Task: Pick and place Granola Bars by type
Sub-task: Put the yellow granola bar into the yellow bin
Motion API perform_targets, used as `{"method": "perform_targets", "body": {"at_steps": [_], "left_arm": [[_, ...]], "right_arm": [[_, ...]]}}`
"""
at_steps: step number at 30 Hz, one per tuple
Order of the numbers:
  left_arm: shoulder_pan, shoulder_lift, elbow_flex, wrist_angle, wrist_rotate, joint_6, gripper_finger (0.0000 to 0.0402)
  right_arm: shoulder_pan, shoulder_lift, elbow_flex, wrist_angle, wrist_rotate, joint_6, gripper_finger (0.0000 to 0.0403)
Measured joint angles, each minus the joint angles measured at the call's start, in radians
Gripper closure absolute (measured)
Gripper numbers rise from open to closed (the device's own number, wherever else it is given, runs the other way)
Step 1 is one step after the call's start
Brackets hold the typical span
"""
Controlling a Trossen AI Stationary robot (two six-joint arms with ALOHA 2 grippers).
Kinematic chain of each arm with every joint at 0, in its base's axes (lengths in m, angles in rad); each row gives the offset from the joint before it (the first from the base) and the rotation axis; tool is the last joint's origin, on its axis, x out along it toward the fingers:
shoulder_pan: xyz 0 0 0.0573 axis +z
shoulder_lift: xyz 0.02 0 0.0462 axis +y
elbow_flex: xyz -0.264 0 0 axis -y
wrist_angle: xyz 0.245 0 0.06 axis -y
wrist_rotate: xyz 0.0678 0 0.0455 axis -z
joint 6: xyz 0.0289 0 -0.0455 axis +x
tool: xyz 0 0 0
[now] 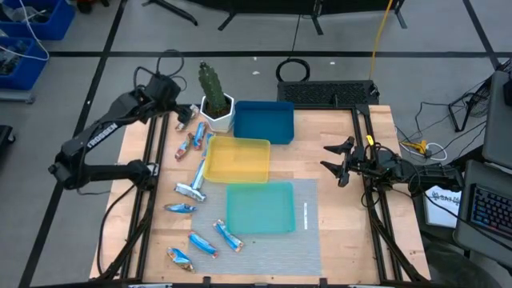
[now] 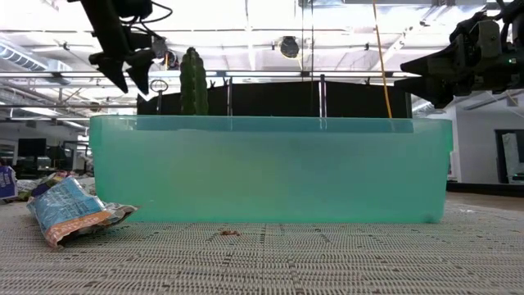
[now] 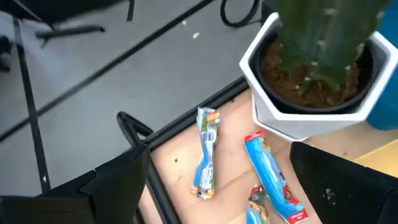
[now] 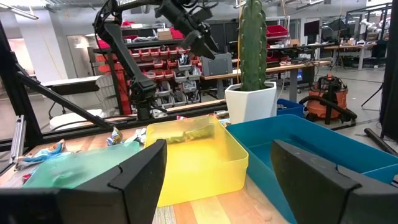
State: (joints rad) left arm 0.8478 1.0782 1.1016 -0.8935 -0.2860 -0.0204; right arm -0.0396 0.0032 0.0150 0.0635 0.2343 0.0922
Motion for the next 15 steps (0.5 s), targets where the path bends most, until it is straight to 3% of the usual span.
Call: {"method": "perform_targets", "body": {"at_steps": [15], "left_arm": [[0.16, 0.256, 0.216, -0.133, 0.019, 0.066, 0.0009]], "right_arm": [[0.0, 0.0, 0.0, 0.0, 0.0, 0.0, 0.0124]]}}
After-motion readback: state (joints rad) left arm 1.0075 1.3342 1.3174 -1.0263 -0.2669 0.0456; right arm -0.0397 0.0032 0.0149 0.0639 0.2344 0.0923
